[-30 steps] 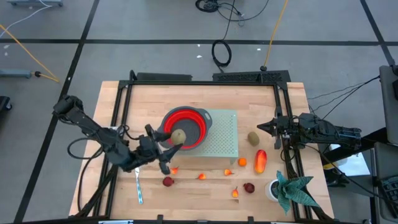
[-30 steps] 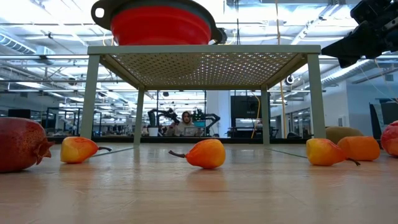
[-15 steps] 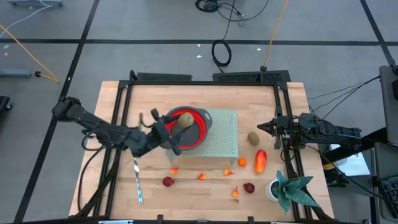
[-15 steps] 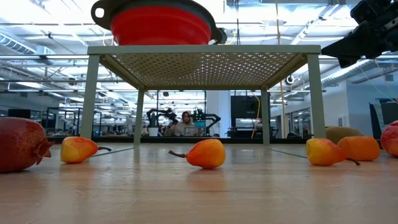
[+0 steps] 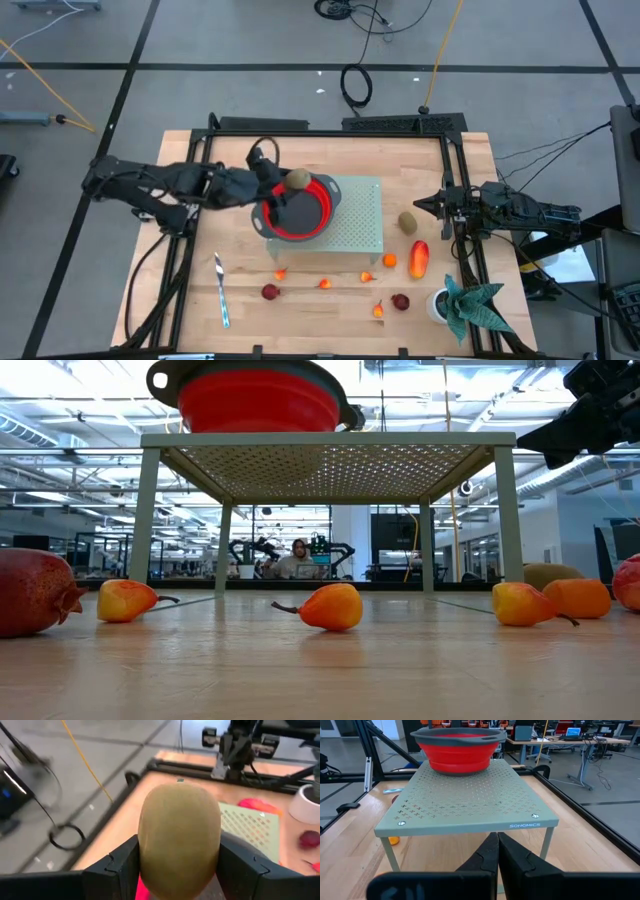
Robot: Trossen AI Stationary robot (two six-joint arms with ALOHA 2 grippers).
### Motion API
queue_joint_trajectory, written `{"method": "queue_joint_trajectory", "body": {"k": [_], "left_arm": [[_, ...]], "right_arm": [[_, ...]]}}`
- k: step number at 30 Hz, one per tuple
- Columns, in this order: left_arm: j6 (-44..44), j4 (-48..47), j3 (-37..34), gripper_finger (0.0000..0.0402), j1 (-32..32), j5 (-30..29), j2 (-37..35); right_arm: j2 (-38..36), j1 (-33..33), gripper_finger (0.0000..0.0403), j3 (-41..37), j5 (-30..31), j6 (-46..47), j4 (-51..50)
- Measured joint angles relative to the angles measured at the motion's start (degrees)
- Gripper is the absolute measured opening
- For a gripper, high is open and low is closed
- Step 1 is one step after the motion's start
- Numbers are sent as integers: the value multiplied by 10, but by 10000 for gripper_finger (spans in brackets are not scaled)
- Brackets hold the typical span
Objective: Pick & Place Fruit
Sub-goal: Put the kiwi fruit into the strainer
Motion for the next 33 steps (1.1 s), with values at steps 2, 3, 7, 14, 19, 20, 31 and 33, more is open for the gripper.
{"method": "queue_joint_trajectory", "body": {"k": [2,3,7,14,19,20,31,33], "left_arm": [[-24,-18,2,211,16,31,0],[-34,-25,2,211,23,47,0],[-65,-51,2,211,46,105,6],[-86,-78,2,211,62,182,31],[-86,-100,2,211,62,228,56],[-88,-100,2,211,62,237,59],[-119,-175,2,211,61,253,66],[-119,-175,2,211,61,262,66]], "right_arm": [[0,0,0,0,0,0,0],[0,0,0,0,0,0,0],[0,0,0,0,0,0,0],[0,0,0,0,0,0,0],[0,0,0,0,0,0,0],[0,0,0,0,0,0,0],[0,0,0,0,0,0,0],[0,0,0,0,0,0,0]]}}
